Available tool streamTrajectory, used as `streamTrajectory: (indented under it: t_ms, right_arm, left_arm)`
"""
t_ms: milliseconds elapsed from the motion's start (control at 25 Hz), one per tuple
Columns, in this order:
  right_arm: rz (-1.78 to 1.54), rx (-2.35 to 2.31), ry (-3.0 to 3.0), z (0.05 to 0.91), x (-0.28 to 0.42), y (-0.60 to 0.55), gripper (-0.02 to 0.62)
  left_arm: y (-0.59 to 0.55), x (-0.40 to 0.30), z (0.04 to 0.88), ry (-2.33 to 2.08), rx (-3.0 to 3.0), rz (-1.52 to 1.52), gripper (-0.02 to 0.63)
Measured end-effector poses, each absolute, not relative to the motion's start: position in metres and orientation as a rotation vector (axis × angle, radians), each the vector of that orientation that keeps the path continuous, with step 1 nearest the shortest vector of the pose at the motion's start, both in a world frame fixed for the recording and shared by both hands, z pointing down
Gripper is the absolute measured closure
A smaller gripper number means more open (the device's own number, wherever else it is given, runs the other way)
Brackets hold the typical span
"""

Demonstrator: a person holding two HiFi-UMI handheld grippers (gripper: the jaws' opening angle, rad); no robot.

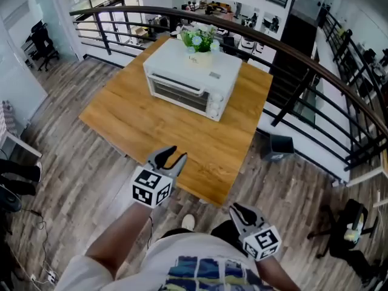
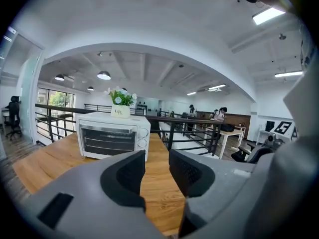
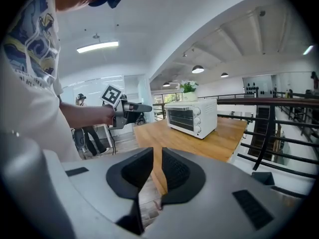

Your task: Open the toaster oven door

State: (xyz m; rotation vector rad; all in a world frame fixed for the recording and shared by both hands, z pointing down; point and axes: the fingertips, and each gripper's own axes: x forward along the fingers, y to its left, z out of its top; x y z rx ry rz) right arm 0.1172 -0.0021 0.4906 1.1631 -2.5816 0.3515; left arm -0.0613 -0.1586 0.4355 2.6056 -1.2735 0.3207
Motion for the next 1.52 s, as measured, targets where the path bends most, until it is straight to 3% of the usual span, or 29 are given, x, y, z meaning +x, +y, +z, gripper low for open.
streamTrajectory:
  t_ms: [680, 1520]
  right_arm:
    - [0.375, 1.191, -2.534, 0.488, 0.158, -0.097, 0.541]
    - [0.487, 1.337, -2.466, 0.499, 0.19, -0.121, 0.545]
  left_arm:
    - [-0.372, -0.1, 0.432, -1.459, 2.492, 0.363, 0.466]
    - [-0.487, -0.107, 0.464, -1.454, 2.398, 0.554, 0.456]
